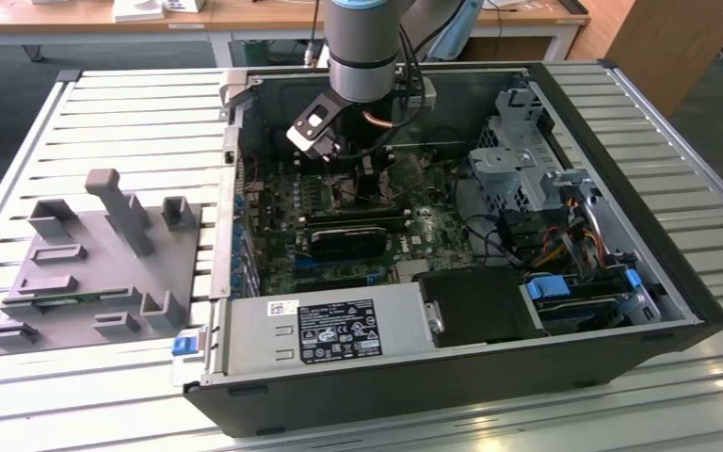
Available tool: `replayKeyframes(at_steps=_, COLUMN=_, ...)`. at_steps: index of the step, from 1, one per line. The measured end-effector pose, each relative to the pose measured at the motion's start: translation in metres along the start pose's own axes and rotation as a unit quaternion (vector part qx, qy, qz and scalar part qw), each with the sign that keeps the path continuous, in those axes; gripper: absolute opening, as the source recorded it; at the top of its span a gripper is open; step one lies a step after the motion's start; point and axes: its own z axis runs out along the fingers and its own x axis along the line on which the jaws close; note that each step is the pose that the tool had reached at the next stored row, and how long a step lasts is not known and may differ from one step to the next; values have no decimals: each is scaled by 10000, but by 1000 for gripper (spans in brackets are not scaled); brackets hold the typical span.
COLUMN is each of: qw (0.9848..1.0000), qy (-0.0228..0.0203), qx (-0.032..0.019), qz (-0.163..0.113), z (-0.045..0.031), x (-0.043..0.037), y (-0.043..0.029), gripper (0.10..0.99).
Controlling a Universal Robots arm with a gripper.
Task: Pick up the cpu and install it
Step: 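Place the cpu into insertion slot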
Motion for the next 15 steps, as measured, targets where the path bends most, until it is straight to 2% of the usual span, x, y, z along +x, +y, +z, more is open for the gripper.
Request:
replayKeyframes(at_steps=7, qw=10000, qy=6, qx=-4, qz=1, z=6, x=3, y=2, gripper=553)
replayKeyframes(at_steps=8, qw=10000, qy=3, qx=-2, qz=1, z=3, x=1, y=0, gripper=616)
replayKeyframes(at_steps=15, qw=10000, qy=1, qx=0, qz=0, z=-20, x=0, y=2, gripper=616)
